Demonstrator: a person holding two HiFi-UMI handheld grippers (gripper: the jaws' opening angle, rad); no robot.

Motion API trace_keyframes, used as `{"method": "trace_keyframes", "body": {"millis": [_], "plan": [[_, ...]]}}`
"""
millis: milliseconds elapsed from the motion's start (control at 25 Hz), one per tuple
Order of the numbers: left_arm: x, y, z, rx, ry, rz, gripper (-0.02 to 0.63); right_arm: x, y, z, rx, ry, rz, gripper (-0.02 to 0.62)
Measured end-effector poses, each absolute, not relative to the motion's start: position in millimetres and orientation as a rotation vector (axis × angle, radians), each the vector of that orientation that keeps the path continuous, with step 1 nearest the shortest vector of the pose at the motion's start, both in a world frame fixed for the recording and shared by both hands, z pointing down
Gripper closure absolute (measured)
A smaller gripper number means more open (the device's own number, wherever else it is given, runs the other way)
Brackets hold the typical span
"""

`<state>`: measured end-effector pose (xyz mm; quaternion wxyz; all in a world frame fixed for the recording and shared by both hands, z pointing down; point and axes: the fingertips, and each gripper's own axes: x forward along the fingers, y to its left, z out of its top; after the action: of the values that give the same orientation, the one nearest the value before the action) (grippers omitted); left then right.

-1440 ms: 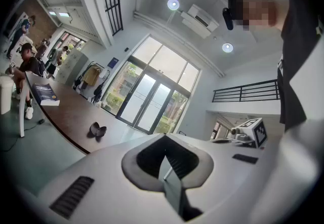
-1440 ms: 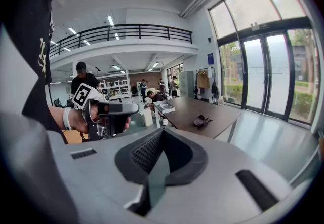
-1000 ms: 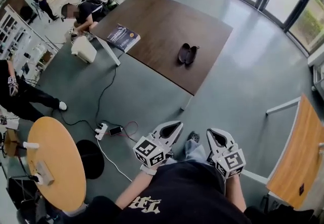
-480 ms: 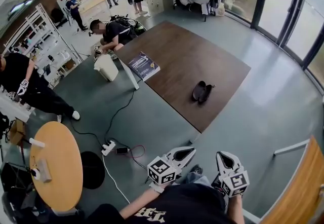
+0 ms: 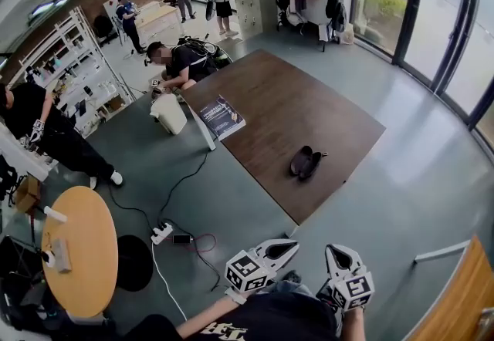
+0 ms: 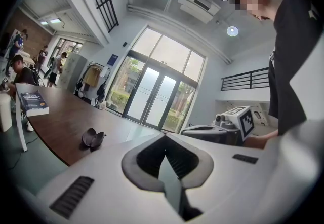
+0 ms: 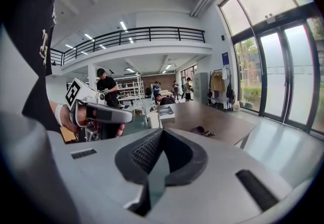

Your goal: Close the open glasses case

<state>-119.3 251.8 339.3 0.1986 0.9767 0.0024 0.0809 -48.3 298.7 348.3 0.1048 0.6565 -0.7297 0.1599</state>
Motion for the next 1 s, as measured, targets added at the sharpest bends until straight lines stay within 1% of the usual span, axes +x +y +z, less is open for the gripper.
{"method": "trace_keyframes", "body": {"millis": [640, 1000], "plan": [[-65.5, 264.9, 344.4, 2.736, 0.016, 0.266, 0.600, 10.0, 309.3, 353.5, 1.969, -2.151, 0.477, 0.609], [-53.5, 270.6, 340.0, 2.749, 0.003, 0.275, 0.600, 22.4, 315.8, 352.9, 1.978, -2.172, 0.473, 0.609]]}}
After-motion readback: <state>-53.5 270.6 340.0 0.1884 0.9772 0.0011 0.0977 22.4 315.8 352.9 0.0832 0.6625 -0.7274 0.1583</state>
